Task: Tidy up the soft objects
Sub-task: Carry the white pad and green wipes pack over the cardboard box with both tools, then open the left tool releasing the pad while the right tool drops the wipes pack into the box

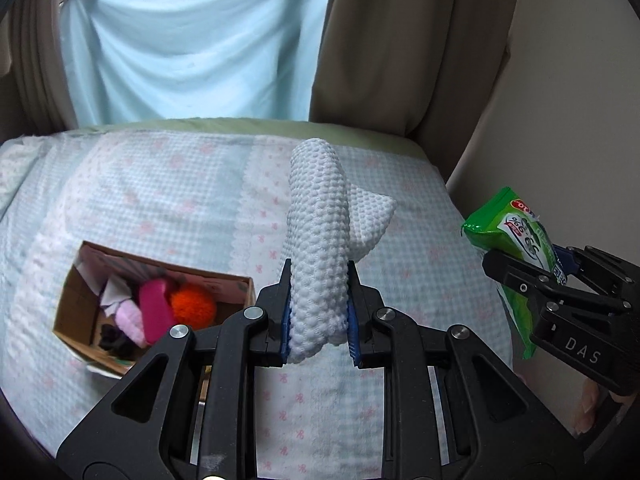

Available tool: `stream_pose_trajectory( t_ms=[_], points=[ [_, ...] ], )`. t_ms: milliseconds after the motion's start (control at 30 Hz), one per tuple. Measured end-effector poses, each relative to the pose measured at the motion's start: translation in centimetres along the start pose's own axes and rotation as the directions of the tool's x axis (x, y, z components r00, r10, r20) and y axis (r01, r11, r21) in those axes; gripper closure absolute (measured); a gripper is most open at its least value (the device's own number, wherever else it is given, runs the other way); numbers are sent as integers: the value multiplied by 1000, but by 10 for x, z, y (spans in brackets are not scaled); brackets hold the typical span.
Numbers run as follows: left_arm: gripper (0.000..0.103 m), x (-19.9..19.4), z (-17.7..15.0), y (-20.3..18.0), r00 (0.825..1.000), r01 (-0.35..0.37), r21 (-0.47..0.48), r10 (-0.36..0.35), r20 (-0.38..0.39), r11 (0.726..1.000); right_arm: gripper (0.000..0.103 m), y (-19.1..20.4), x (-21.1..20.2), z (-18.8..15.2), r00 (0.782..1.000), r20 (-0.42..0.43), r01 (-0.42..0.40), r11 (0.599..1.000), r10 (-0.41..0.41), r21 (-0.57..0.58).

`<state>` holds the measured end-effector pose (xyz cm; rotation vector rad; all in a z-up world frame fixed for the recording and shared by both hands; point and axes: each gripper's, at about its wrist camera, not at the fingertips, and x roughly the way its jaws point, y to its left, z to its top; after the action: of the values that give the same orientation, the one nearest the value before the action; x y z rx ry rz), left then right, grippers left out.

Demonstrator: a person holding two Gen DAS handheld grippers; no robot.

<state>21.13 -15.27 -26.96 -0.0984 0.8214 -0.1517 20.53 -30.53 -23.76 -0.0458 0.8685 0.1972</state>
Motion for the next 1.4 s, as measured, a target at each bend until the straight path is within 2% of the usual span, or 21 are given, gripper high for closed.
stream_pose_trajectory(
  t_ms=[133, 300, 433, 633, 833, 1100, 1233, 1400],
  points=[
    [84, -30, 19, 25, 1000, -11, -16, 11, 10, 1000, 58, 29, -20, 17, 1000, 7, -16, 999, 16, 44],
    [84, -54, 32, 68, 1000, -13, -17, 13, 3, 1000, 58, 83, -25, 27, 1000, 1, -15, 996, 15, 85],
    [84, -71, 41, 115, 1000, -21, 8, 21, 0, 1000, 58, 126, -20, 36, 1000, -13, -16, 990, 18, 140],
    [84, -77, 52, 190, 998, -21, 63, 24, -51, 998, 58, 189, 3, 47, 999, -52, 7, 980, 4, 200],
    [84, -62, 57, 251, 995, -19, 106, 29, -93, 994, 58, 234, 33, 53, 997, -81, 34, 968, -14, 248],
    [84, -17, 47, 303, 984, -42, 79, 55, -168, 996, 58, 255, 91, 42, 985, -168, 72, 954, -23, 293],
    [84, 15, 31, 320, 971, -41, 59, 54, -231, 997, 58, 251, 121, 28, 975, -218, 109, 931, -33, 348],
    [84, 52, 3, 327, 940, -39, 58, 56, -337, 998, 58, 243, 152, 6, 956, -290, 158, 895, -33, 417]
  ],
)
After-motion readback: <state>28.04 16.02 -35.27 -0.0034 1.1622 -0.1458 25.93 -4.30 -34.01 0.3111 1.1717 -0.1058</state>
